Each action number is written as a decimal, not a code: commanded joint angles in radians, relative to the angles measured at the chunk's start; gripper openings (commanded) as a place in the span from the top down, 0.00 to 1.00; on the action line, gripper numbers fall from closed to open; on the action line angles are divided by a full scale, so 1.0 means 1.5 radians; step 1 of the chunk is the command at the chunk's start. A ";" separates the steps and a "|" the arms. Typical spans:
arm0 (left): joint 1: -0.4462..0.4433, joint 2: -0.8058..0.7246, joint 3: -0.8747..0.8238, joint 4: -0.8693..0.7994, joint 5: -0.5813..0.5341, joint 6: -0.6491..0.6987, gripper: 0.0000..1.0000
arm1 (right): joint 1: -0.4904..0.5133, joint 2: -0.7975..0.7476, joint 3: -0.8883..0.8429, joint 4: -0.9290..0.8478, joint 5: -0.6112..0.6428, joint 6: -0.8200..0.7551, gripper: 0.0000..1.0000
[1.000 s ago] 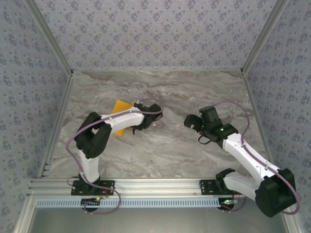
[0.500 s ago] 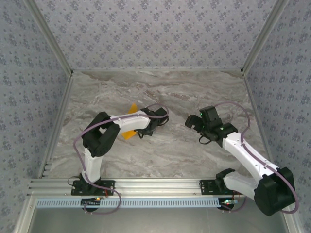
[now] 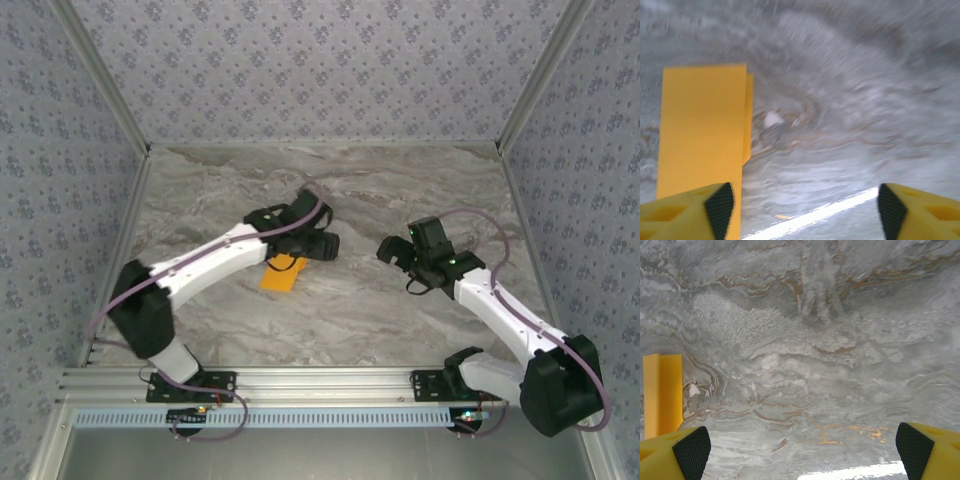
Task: Fold a paper plane with a square sheet of paper (pick it up from the middle)
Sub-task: Turn over the paper at the center of the table.
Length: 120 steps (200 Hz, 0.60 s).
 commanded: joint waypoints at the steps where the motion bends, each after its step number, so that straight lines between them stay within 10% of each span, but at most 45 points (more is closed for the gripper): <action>1: 0.068 -0.063 -0.066 0.051 0.082 -0.027 0.11 | 0.032 0.035 0.021 0.036 -0.037 -0.016 0.00; 120: 0.457 -0.283 -0.358 0.045 0.176 -0.094 0.01 | 0.321 0.568 0.471 0.139 -0.078 -0.016 0.46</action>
